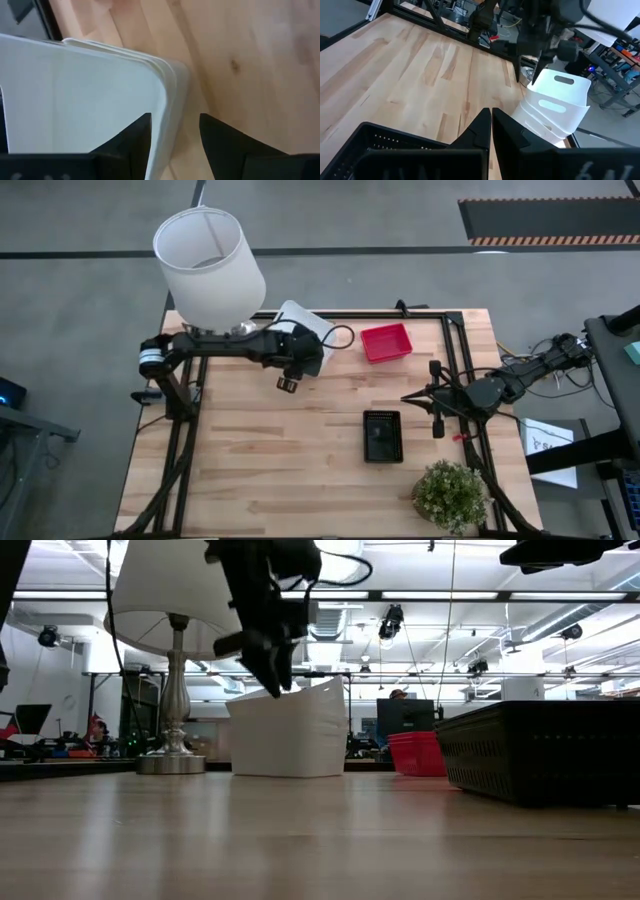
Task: Stack baskets by color
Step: Stack the bottom white bin on top of the top white bin
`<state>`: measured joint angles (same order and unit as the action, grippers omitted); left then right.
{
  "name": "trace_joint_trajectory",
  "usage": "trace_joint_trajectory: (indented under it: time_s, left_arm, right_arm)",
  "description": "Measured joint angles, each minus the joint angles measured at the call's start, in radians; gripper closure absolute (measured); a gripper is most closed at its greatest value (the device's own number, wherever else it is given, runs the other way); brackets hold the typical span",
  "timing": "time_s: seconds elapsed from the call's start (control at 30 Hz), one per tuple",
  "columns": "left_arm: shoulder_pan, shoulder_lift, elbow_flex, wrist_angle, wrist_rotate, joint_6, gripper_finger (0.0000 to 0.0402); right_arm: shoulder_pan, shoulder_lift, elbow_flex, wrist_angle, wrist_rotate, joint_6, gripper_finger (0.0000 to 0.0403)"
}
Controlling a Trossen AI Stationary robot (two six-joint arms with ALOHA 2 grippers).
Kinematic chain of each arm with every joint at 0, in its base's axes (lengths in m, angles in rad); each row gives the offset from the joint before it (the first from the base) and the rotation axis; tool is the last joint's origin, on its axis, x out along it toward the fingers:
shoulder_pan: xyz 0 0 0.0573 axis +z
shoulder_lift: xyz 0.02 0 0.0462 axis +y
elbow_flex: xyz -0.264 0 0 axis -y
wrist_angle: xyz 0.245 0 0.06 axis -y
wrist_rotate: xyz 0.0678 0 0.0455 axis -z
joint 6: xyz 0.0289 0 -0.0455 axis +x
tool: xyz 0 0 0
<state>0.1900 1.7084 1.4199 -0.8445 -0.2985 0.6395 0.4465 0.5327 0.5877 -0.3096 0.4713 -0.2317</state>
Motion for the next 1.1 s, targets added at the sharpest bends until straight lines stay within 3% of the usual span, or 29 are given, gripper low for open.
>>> trace_joint_trajectory:
  time_s: [0.43,0.57,0.8,1.1]
  left_arm:
    - [0.013,-0.002,-0.044,0.104,-0.02,-0.001,0.0258]
    - [0.013,-0.002,-0.044,0.105,-0.02,-0.002,0.0292]
    - [0.013,-0.002,-0.044,0.103,-0.005,-0.005,0.039]
    - [0.011,-0.002,-0.031,0.101,0.0,-0.006,0.0394]
  right_arm:
    - [0.0,0.0,0.0,0.0,0.0,-0.004,0.0394]
    - [0.0,0.0,0.0,0.0,0.0,-0.004,0.0394]
    - [0.0,0.0,0.0,0.0,0.0,-0.004,0.0394]
    - [0.0,0.0,0.0,0.0,0.0,-0.004,0.0394]
